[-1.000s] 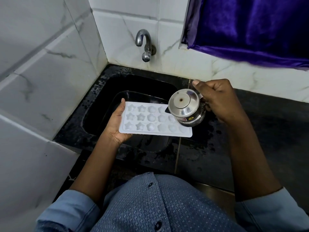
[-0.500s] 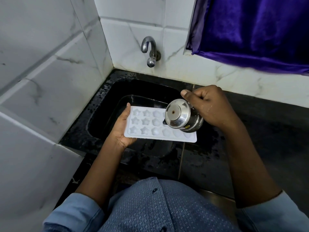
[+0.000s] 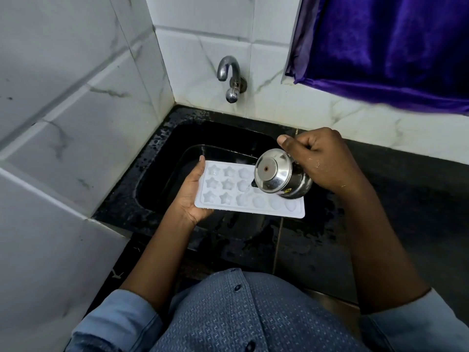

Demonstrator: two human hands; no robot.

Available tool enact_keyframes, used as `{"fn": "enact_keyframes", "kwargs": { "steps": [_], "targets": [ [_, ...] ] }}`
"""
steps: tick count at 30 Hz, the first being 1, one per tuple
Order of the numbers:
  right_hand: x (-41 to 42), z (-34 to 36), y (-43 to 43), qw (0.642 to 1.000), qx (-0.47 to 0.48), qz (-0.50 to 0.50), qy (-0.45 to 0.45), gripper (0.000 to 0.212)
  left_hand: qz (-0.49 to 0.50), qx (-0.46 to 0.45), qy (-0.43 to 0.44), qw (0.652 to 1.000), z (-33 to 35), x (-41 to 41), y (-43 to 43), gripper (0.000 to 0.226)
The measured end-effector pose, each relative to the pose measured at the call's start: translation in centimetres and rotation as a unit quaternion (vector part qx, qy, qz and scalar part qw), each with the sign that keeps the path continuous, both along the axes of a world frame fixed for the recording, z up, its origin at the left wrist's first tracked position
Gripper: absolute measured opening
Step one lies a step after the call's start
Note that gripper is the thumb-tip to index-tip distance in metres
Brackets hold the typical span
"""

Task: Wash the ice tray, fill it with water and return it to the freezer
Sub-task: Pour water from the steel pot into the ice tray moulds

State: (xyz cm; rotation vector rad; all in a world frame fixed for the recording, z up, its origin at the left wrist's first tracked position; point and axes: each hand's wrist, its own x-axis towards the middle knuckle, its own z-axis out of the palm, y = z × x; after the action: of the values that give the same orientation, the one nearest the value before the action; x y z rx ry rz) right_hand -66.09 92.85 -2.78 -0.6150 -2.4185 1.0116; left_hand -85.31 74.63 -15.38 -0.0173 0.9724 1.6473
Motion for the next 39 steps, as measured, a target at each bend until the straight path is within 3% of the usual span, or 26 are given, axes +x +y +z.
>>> {"fn": "enact_keyframes", "kwargs": {
  "steps": [12, 22, 27, 39],
  "targets": [
    [0.4, 0.1, 0.6, 1.0, 0.005, -0.025, -0.009, 0.065, -0.013, 0.015, -0.013, 1.0, 0.2, 0.5, 0.8, 0.078],
    [0.4, 0.2, 1.1, 0.994, -0.09, -0.03, 0.049, 0.066, -0.003, 0.018, -0.005, 1.0, 0.1, 0.9, 1.8, 0.077],
    [0.0, 0.4, 0.8, 0.996, -0.069, -0.019, 0.047, 0.064, -0.008, 0.024, -0.019, 0.999, 0.0, 1.5, 2.5, 0.085],
    [-0.3, 0.5, 0.4, 1.0, 0.008, -0.022, -0.013, 0.064, -0.017, 0.04, -0.04, 0.998, 0.7, 2.7, 3.2, 0.078]
  ]
}}
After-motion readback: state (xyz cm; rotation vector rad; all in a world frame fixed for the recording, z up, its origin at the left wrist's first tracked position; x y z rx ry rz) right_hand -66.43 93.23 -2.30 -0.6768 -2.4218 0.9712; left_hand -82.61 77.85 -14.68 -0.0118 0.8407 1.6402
